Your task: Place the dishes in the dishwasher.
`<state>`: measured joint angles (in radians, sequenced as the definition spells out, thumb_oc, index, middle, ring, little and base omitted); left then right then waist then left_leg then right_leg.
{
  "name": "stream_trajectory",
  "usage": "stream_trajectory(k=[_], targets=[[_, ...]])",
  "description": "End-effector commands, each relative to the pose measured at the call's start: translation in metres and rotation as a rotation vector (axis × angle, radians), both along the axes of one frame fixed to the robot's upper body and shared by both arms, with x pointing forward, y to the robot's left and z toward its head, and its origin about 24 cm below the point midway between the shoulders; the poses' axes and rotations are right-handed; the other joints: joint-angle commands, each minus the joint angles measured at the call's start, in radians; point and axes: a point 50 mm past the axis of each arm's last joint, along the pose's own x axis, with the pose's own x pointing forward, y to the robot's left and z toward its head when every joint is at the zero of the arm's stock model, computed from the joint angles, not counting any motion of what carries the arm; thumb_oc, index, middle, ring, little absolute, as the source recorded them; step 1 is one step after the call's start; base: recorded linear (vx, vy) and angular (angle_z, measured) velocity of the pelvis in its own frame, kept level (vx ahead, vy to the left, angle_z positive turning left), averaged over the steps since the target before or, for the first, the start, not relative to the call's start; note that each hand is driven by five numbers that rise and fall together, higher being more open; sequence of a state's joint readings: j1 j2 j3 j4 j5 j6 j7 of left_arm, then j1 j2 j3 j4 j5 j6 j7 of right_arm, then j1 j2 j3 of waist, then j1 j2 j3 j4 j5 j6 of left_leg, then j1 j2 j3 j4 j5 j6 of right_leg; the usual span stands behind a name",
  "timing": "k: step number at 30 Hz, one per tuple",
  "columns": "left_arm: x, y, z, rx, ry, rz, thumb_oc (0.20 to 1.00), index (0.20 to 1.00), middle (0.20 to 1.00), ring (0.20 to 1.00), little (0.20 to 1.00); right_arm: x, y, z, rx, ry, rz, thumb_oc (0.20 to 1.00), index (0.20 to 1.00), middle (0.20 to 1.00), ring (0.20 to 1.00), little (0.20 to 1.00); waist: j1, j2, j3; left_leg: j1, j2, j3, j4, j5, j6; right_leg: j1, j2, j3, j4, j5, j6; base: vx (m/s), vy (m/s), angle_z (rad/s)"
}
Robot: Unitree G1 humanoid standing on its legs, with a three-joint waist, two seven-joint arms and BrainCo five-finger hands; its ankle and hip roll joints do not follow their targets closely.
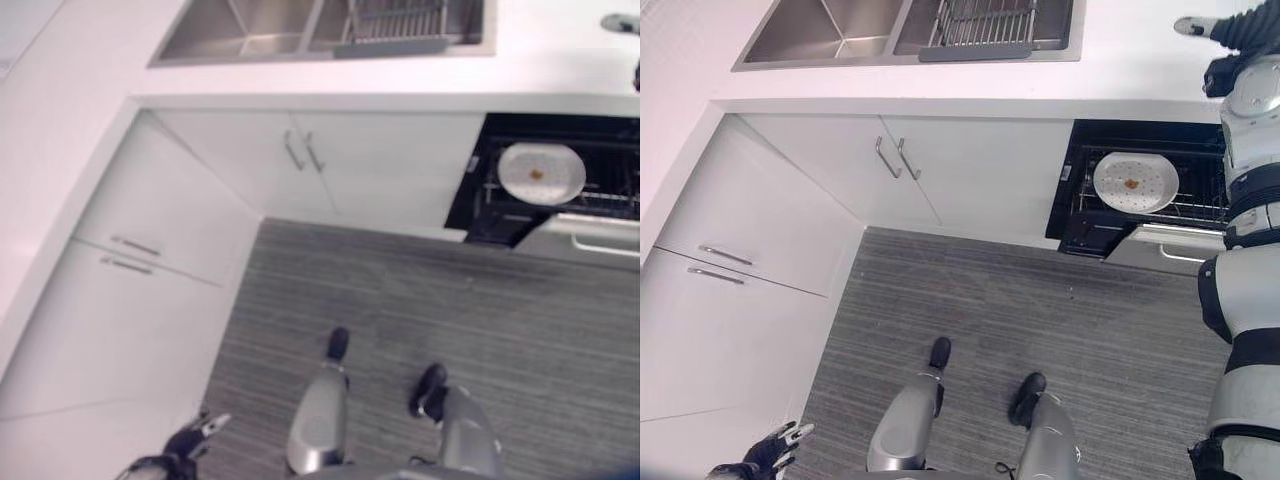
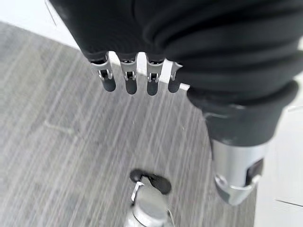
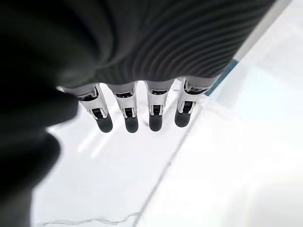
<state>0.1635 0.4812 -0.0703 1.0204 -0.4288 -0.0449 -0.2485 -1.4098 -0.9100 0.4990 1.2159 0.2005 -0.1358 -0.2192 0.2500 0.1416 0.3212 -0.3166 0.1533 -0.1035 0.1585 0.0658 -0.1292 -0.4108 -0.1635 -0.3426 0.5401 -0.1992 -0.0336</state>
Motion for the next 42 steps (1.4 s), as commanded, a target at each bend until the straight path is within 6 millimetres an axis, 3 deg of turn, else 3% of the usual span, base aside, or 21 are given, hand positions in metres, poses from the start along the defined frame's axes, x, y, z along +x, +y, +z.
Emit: stream_trajectory(k=[1,8,11,14,18,22,26,27,29,30,31,32,34,36,42], targets=[[0.008,0.016,0.009,0.055,-0.005,-0.051,1.0,1.0,1.0,1.0,1.0,-0.008,-0.001,0.011,-0.054,-0.067,0.053,1.0,1.0,1.0,1.0,1.0,0.002,-0.03,0.001,-0.045,0.002,0.028,0.142,-0.104,0.027,0.125,0.026,0.076,-0.24,0.092,0.072,-0.04,-0.004,-0.01],[0.021,0.006,0.01,0.017,-0.055,-0.049,1.0,1.0,1.0,1.0,1.0,-0.001,0.007,-0.027,-0.019,-0.008,0.12,1.0,1.0,1.0,1.0,1.0,-0.033,-0.048,-0.016,-0.024,0.002,0.039,0.142,-0.113,0.032,0.133,0.035,0.103,-0.24,0.093,0.074,-0.08,0.036,-0.02],[0.018,-0.002,0.005,0.002,-0.056,-0.013,1.0,1.0,1.0,1.0,1.0,-0.004,0.024,-0.051,0.133,-0.079,0.285,1.0,1.0,1.0,1.0,1.0,-0.074,-0.065,-0.027,0.007,0.006,0.064,0.142,-0.123,0.033,0.15,0.048,0.126,-0.24,0.092,0.072,-0.09,0.038,-0.09],[0.014,-0.012,0.0,-0.011,-0.062,-0.015,1.0,1.0,1.0,1.0,1.0,-0.018,0.024,-0.082,0.152,-0.063,0.314,1.0,1.0,1.0,1.0,1.0,-0.116,-0.074,-0.034,0.057,0.006,0.171,0.142,-0.137,0.044,0.171,0.033,0.116,-0.24,0.089,0.07,-0.11,0.059,-0.32],[-0.002,-0.027,-0.009,-0.031,-0.04,0.004,1.0,1.0,1.0,1.0,1.0,-0.031,0.021,-0.123,0.21,0.044,0.359,1.0,1.0,1.0,1.0,1.0,-0.138,-0.079,-0.059,0.097,-0.127,0.198,0.142,-0.185,0.096,0.198,0.036,0.135,-0.24,0.096,0.087,0.04,0.243,-0.07],[-0.009,-0.034,-0.015,-0.029,-0.012,0.016,1.0,1.0,1.0,1.0,1.0,-0.028,0.011,-0.159,0.408,0.14,0.352,1.0,1.0,1.0,1.0,1.0,-0.138,-0.09,-0.092,0.134,-0.173,0.172,0.142,-0.212,0.131,0.219,0.038,0.157,-0.24,0.111,0.088,0.12,0.309,-0.08],[-0.012,-0.034,-0.017,-0.014,0.021,0.009,1.0,1.0,1.0,1.0,1.0,-0.036,0.002,-0.201,0.631,0.192,0.289,1.0,1.0,1.0,1.0,1.0,-0.132,-0.104,-0.113,0.176,-0.175,0.173,0.142,-0.237,0.159,0.29,0.031,0.127,-0.24,0.1,0.083,0.18,0.294,0.13],[-0.011,-0.033,-0.017,-0.009,0.027,-0.001,1.0,1.0,1.0,1.0,1.0,-0.038,0.002,-0.209,0.652,0.199,0.275,1.0,1.0,1.0,1.0,1.0,-0.132,-0.104,-0.114,0.182,-0.175,0.167,0.142,-0.238,0.167,0.314,0.04,0.11,-0.24,0.12,0.082,0.22,0.271,0.07],[-0.007,-0.029,-0.015,0.01,0.036,-0.045,1.0,1.0,1.0,1.0,1.0,-0.043,0.001,-0.227,0.732,0.211,0.263,1.0,1.0,1.0,1.0,1.0,-0.144,-0.086,-0.095,0.197,-0.165,0.13,0.142,-0.229,0.18,0.327,0.066,0.075,-0.181,0.24,0.094,0.19,0.214,0.03],[-0.005,-0.027,-0.014,0.014,0.028,-0.038,1.0,1.0,1.0,1.0,1.0,-0.044,0.003,-0.234,0.757,0.229,0.257,1.0,1.0,1.0,1.0,1.0,-0.152,-0.088,-0.078,0.207,-0.169,0.114,0.142,-0.229,0.181,0.297,0.048,0.093,-0.16,0.268,0.099,0.21,0.093,0.13],[0.0,-0.025,-0.013,0.012,0.014,-0.002,1.0,1.0,1.0,1.0,1.0,-0.046,0.006,-0.244,0.789,0.252,0.246,1.0,1.0,1.0,1.0,1.0,-0.164,-0.089,-0.063,0.223,-0.173,0.098,0.142,-0.237,0.184,0.279,0.016,0.124,-0.24,0.292,0.101,0.15,-0.03,0.08],[0.003,-0.024,-0.012,0.015,0.01,0.005,1.0,1.0,1.0,1.0,1.0,-0.048,0.006,-0.25,0.807,0.261,0.227,1.0,1.0,1.0,1.0,1.0,-0.172,-0.098,-0.055,0.232,-0.184,0.097,0.142,-0.245,0.184,0.243,-0.014,0.159,-0.24,0.288,0.107,0.13,-0.171,0.33],[0.008,-0.02,-0.01,0.024,0.014,0.015,1.0,1.0,1.0,1.0,1.0,-0.05,0.0,-0.26,0.881,0.253,0.179,1.0,1.0,1.0,1.0,1.0,-0.179,-0.117,-0.049,0.251,-0.202,0.095,0.142,-0.276,0.179,0.143,-0.086,0.223,-0.24,0.339,0.141,0.08,-0.268,0.26],[0.002,-0.019,-0.013,0.04,0.033,0.016,1.0,1.0,1.0,1.0,1.0,-0.05,-0.01,-0.26,0.956,0.206,0.129,1.0,1.0,1.0,1.0,1.0,-0.172,-0.123,-0.058,0.259,-0.191,0.088,0.142,-0.293,0.178,0.127,-0.091,0.232,-0.24,0.298,0.148,0.05,-0.378,0.3],[-0.014,-0.026,-0.019,0.015,0.047,0.087,1.0,1.0,1.0,1.0,1.0,-0.061,0.013,-0.28,0.971,0.206,0.141,1.0,1.0,1.0,1.0,1.0,-0.21,-0.12,-0.101,0.285,-0.111,0.12,0.142,-0.292,0.135,0.16,-0.039,0.166,-0.24,0.209,0.125,0.0,-0.247,-0.08]])
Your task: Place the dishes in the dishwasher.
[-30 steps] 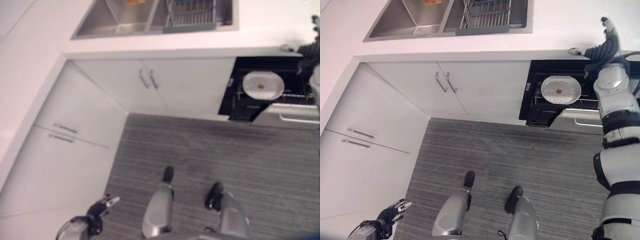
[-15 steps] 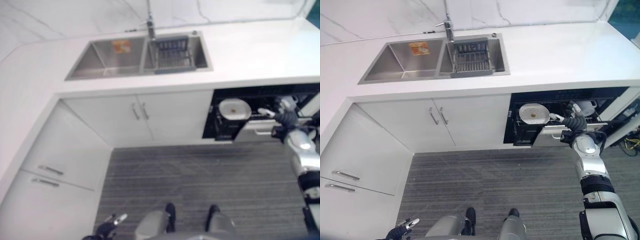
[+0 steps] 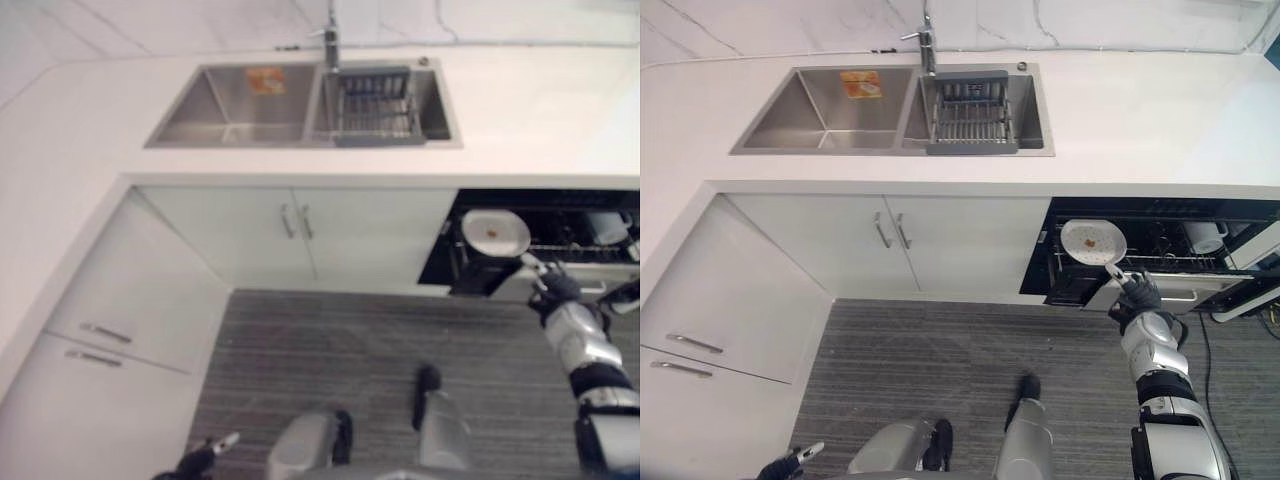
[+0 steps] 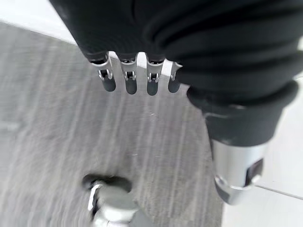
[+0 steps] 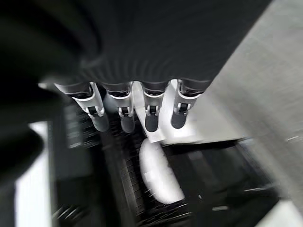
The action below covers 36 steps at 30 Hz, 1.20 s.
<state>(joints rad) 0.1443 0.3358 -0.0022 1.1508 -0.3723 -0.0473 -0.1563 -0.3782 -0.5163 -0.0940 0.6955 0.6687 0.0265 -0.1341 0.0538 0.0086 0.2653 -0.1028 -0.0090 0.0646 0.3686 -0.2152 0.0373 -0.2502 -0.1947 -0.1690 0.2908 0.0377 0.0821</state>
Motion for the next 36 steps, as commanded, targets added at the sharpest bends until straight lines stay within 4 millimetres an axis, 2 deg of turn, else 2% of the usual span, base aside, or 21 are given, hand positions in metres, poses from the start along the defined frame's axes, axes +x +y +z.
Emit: stream_trajectory(k=[1,4,13,16,23,25,28,30,31,33,35,36], targets=[[0.005,0.009,0.006,0.036,-0.055,-0.02,1.0,1.0,1.0,1.0,1.0,0.002,-0.01,0.02,-0.049,-0.093,-0.051,1.0,1.0,1.0,1.0,1.0,-0.019,0.015,-0.048,0.072,0.059,-0.048,-0.069,-0.008,-0.036,0.004,0.0,-0.014,0.009,-0.033,0.003,0.02,-0.171,-0.19],[-0.003,0.002,0.002,0.015,-0.057,-0.02,1.0,1.0,1.0,1.0,1.0,-0.016,-0.013,0.004,-0.008,-0.083,-0.066,1.0,1.0,1.0,1.0,1.0,-0.043,0.02,-0.055,0.082,0.062,-0.066,-0.069,-0.014,-0.042,0.01,0.027,-0.016,0.009,-0.041,-0.014,0.02,-0.119,-0.12],[0.001,0.002,0.002,0.021,-0.043,-0.072,1.0,1.0,1.0,1.0,1.0,-0.028,-0.03,-0.023,0.104,0.024,-0.145,1.0,1.0,1.0,1.0,1.0,-0.052,0.045,-0.073,0.097,0.06,-0.081,-0.069,-0.035,-0.051,-0.001,0.05,-0.03,0.009,-0.042,-0.027,0.04,-0.049,0.02],[0.009,0.002,0.003,0.018,-0.056,-0.08,1.0,1.0,1.0,1.0,1.0,-0.031,-0.031,-0.032,0.102,0.056,-0.134,1.0,1.0,1.0,1.0,1.0,-0.057,0.069,-0.067,0.087,0.051,-0.087,-0.069,-0.034,-0.05,-0.016,0.053,-0.033,0.009,-0.037,-0.029,0.03,0.04,0.12],[0.013,0.002,0.003,0.02,-0.041,-0.108,1.0,1.0,1.0,1.0,1.0,-0.031,-0.039,-0.037,0.156,0.091,-0.124,1.0,1.0,1.0,1.0,1.0,-0.045,0.102,-0.056,0.084,0.044,-0.1,-0.069,-0.038,-0.045,-0.032,0.049,-0.046,0.009,-0.028,-0.026,0.04,0.005,0.11],[0.016,0.003,0.004,0.019,-0.043,-0.117,1.0,1.0,1.0,1.0,1.0,-0.03,-0.045,-0.035,0.168,0.108,-0.118,1.0,1.0,1.0,1.0,1.0,-0.035,0.119,-0.052,0.087,0.044,-0.105,-0.069,-0.041,-0.044,-0.033,0.047,-0.054,0.009,-0.029,-0.025,0.05,-0.047,0.07],[0.021,0.0,0.004,0.009,-0.05,-0.13,1.0,1.0,1.0,1.0,1.0,-0.026,-0.061,-0.02,0.128,0.106,-0.135,1.0,1.0,1.0,1.0,1.0,-0.023,0.151,-0.046,0.075,0.037,-0.115,-0.069,-0.031,-0.048,-0.039,0.04,-0.064,0.009,-0.03,-0.026,0.01,-0.018,0.07],[0.024,-0.003,0.003,0.0,-0.052,-0.137,1.0,1.0,1.0,1.0,1.0,-0.019,-0.072,0.0,0.076,0.089,-0.135,1.0,1.0,1.0,1.0,1.0,-0.016,0.173,-0.04,0.06,0.03,-0.125,-0.069,-0.019,-0.052,-0.044,0.036,-0.068,0.011,-0.034,-0.028,-0.02,-0.006,0.15],[0.025,-0.004,0.003,-0.006,-0.055,-0.139,1.0,1.0,1.0,1.0,1.0,-0.013,-0.081,0.019,0.038,0.059,-0.139,1.0,1.0,1.0,1.0,1.0,-0.01,0.189,-0.034,0.047,0.024,-0.131,-0.069,-0.009,-0.056,-0.051,0.033,-0.067,0.018,-0.04,-0.03,-0.03,-0.001,0.22],[0.025,-0.006,0.003,-0.011,-0.057,-0.141,1.0,1.0,1.0,1.0,1.0,-0.008,-0.088,0.037,0.008,0.025,-0.15,1.0,1.0,1.0,1.0,1.0,-0.005,0.208,-0.027,0.032,0.019,-0.134,-0.069,-0.001,-0.059,-0.06,0.03,-0.067,0.025,-0.049,-0.033,-0.03,-0.017,0.12],[0.027,-0.008,0.003,-0.018,-0.065,-0.147,1.0,1.0,1.0,1.0,1.0,-0.002,-0.1,0.069,-0.049,-0.015,-0.167,1.0,1.0,1.0,1.0,1.0,0.006,0.234,-0.019,0.01,0.013,-0.136,-0.069,0.009,-0.064,-0.075,0.021,-0.071,0.041,-0.064,-0.036,-0.02,-0.044,0.03],[0.028,-0.009,0.003,-0.021,-0.069,-0.151,1.0,1.0,1.0,1.0,1.0,-0.001,-0.102,0.076,-0.062,-0.022,-0.17,1.0,1.0,1.0,1.0,1.0,0.008,0.24,-0.017,0.005,0.012,-0.136,-0.069,0.012,-0.066,-0.077,0.019,-0.072,0.044,-0.068,-0.037,-0.02,-0.033,0.05]])
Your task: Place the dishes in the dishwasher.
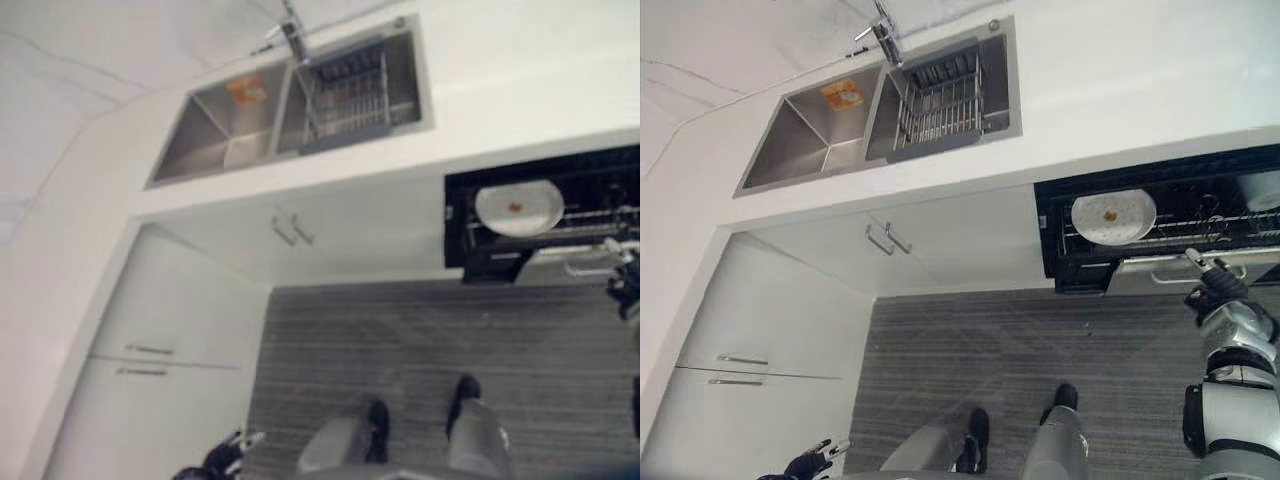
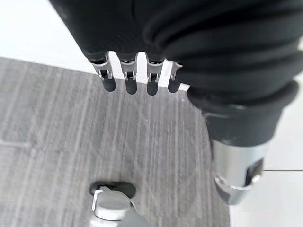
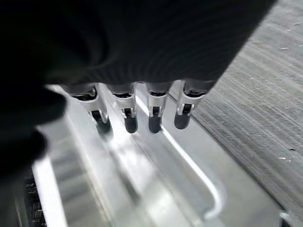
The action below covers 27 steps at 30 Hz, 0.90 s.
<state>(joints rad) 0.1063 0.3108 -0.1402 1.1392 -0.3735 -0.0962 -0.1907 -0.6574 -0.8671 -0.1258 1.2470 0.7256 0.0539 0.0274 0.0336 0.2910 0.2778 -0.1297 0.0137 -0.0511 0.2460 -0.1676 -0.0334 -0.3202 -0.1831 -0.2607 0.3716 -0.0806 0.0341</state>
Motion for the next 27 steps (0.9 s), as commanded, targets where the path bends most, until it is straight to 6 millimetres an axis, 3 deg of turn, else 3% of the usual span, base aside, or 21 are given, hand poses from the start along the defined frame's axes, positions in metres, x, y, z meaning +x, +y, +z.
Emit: stream_trajectory(k=[1,2,5,6,14,23,24,27], targets=[[0.009,0.015,0.006,0.032,-0.02,0.004,1.0,1.0,1.0,1.0,1.0,0.025,0.01,0.034,-0.081,-0.09,0.084,1.0,1.0,1.0,1.0,1.0,0.031,-0.027,-0.024,0.02,-0.011,-0.02,0.054,-0.028,0.001,-0.012,0.006,0.018,-0.029,0.04,0.008,-0.01,-0.032,0.04],[0.011,0.013,0.007,0.022,-0.026,-0.008,1.0,1.0,1.0,1.0,1.0,0.027,0.003,0.06,-0.145,-0.103,0.079,1.0,1.0,1.0,1.0,1.0,0.037,-0.004,-0.018,0.0,-0.011,-0.017,0.054,-0.017,-0.005,-0.019,0.003,0.013,-0.019,0.026,0.002,0.0,-0.041,0.02],[0.01,0.011,0.007,0.011,-0.037,-0.011,1.0,1.0,1.0,1.0,1.0,0.03,-0.003,0.101,-0.264,-0.122,0.072,1.0,1.0,1.0,1.0,1.0,0.048,0.028,-0.006,-0.039,-0.006,-0.018,0.054,0.009,-0.019,-0.019,0.009,0.012,-0.018,0.0,-0.012,0.04,-0.078,0.07],[0.01,0.012,0.009,0.003,-0.044,-0.017,1.0,1.0,1.0,1.0,1.0,0.03,-0.007,0.128,-0.36,-0.133,0.066,1.0,1.0,1.0,1.0,1.0,0.057,0.042,0.001,-0.064,0.002,-0.022,0.054,0.023,-0.028,-0.018,0.013,0.015,-0.022,-0.013,-0.019,0.07,-0.103,0.14],[-0.005,0.017,0.01,-0.01,-0.023,-0.035,1.0,1.0,1.0,1.0,1.0,0.042,0.012,0.203,-0.611,-0.226,0.133,1.0,1.0,1.0,1.0,1.0,0.09,0.045,0.01,-0.115,0.032,-0.025,0.054,0.047,-0.048,-0.029,0.026,0.013,-0.061,-0.012,-0.03,0.04,-0.095,0.06],[-0.01,0.036,0.013,-0.046,-0.009,0.016,1.0,1.0,1.0,1.0,1.0,0.06,0.041,0.228,-0.52,-0.407,0.321,1.0,1.0,1.0,1.0,1.0,0.105,0.035,0.008,-0.149,0.063,-0.007,0.054,0.069,-0.064,-0.039,0.041,0.002,-0.072,-0.025,-0.044,0.06,-0.078,-0.03],[-0.011,0.037,0.013,-0.049,-0.007,0.023,1.0,1.0,1.0,1.0,1.0,0.063,0.047,0.231,-0.523,-0.426,0.355,1.0,1.0,1.0,1.0,1.0,0.111,0.033,0.002,-0.14,0.064,-0.01,0.054,0.056,-0.067,-0.024,0.046,0.011,-0.069,-0.057,-0.039,0.07,-0.044,-0.03],[-0.011,0.044,0.016,-0.053,-0.007,0.046,1.0,1.0,1.0,1.0,1.0,0.068,0.055,0.235,-0.496,-0.482,0.401,1.0,1.0,1.0,1.0,1.0,0.114,0.035,0.007,-0.144,0.07,-0.007,0.054,0.075,-0.067,-0.017,0.043,-0.008,-0.071,-0.036,-0.049,0.05,-0.02,0.0]])
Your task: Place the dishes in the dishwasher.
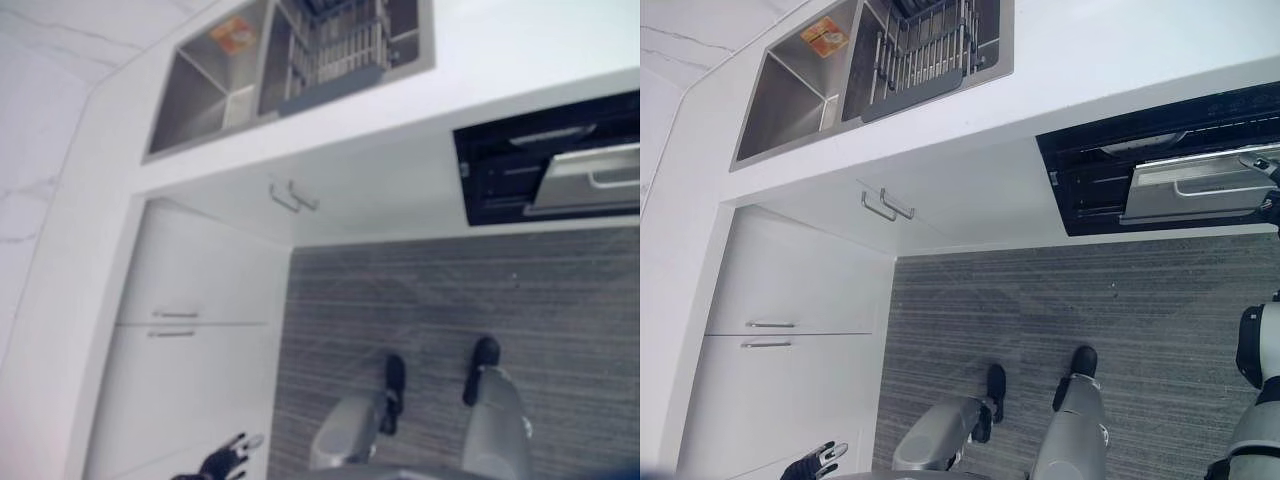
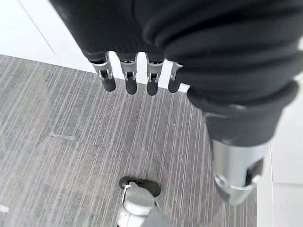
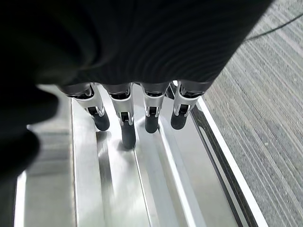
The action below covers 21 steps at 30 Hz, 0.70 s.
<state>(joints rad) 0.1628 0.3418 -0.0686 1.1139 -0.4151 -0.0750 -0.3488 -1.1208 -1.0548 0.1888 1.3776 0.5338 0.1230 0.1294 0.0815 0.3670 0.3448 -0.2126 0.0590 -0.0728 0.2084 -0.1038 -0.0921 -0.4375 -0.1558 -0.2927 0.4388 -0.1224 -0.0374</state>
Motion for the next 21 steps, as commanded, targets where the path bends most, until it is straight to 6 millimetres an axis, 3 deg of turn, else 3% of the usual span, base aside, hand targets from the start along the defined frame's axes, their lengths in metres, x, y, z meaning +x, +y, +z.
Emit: stream_trajectory(k=[1,3,4,14,19,21], targets=[[0.005,0.037,0.014,0.067,0.008,0.005,1.0,1.0,1.0,1.0,1.0,0.037,0.066,0.104,-0.14,-0.466,0.375,1.0,1.0,1.0,1.0,1.0,0.068,-0.042,-0.063,-0.058,0.028,0.016,0.092,0.017,-0.009,0.106,0.015,0.02,-0.137,0.003,0.022,0.09,-0.031,0.01],[0.004,0.04,0.014,0.066,0.012,0.004,1.0,1.0,1.0,1.0,1.0,0.038,0.068,0.107,-0.112,-0.499,0.394,1.0,1.0,1.0,1.0,1.0,0.071,-0.042,-0.064,-0.057,0.031,0.014,0.092,0.025,-0.01,0.11,0.018,0.017,-0.135,0.0,0.019,0.12,-0.031,0.09],[0.001,0.043,0.016,0.064,0.014,0.007,1.0,1.0,1.0,1.0,1.0,0.037,0.068,0.11,-0.072,-0.53,0.42,1.0,1.0,1.0,1.0,1.0,0.075,-0.046,-0.073,-0.046,0.027,0.006,0.092,0.017,-0.014,0.129,0.022,0.03,-0.137,-0.03,0.025,0.16,-0.035,0.16],[0.004,0.051,0.021,0.038,-0.011,-0.001,1.0,1.0,1.0,1.0,1.0,0.038,0.074,0.11,-0.006,-0.611,0.526,1.0,1.0,1.0,1.0,1.0,0.079,-0.06,-0.059,-0.066,0.039,0.006,0.092,0.073,-0.011,0.132,0.032,0.014,-0.139,-0.002,0.016,-0.01,-0.029,0.09],[0.007,0.054,0.024,0.041,-0.046,0.003,1.0,1.0,1.0,1.0,1.0,0.041,0.072,0.095,-0.008,-0.562,0.486,1.0,1.0,1.0,1.0,1.0,0.081,-0.08,-0.048,-0.072,0.041,0.01,0.092,0.089,-0.009,0.143,0.038,0.02,-0.139,-0.004,0.016,-0.07,-0.02,-0.01],[0.011,0.056,0.026,0.034,-0.063,0.003,1.0,1.0,1.0,1.0,1.0,0.04,0.068,0.078,-0.012,-0.505,0.504,1.0,1.0,1.0,1.0,1.0,0.074,-0.096,-0.045,-0.072,0.047,0.03,0.092,0.086,-0.009,0.148,0.038,0.014,-0.139,-0.002,0.018,-0.08,-0.011,-0.01]])
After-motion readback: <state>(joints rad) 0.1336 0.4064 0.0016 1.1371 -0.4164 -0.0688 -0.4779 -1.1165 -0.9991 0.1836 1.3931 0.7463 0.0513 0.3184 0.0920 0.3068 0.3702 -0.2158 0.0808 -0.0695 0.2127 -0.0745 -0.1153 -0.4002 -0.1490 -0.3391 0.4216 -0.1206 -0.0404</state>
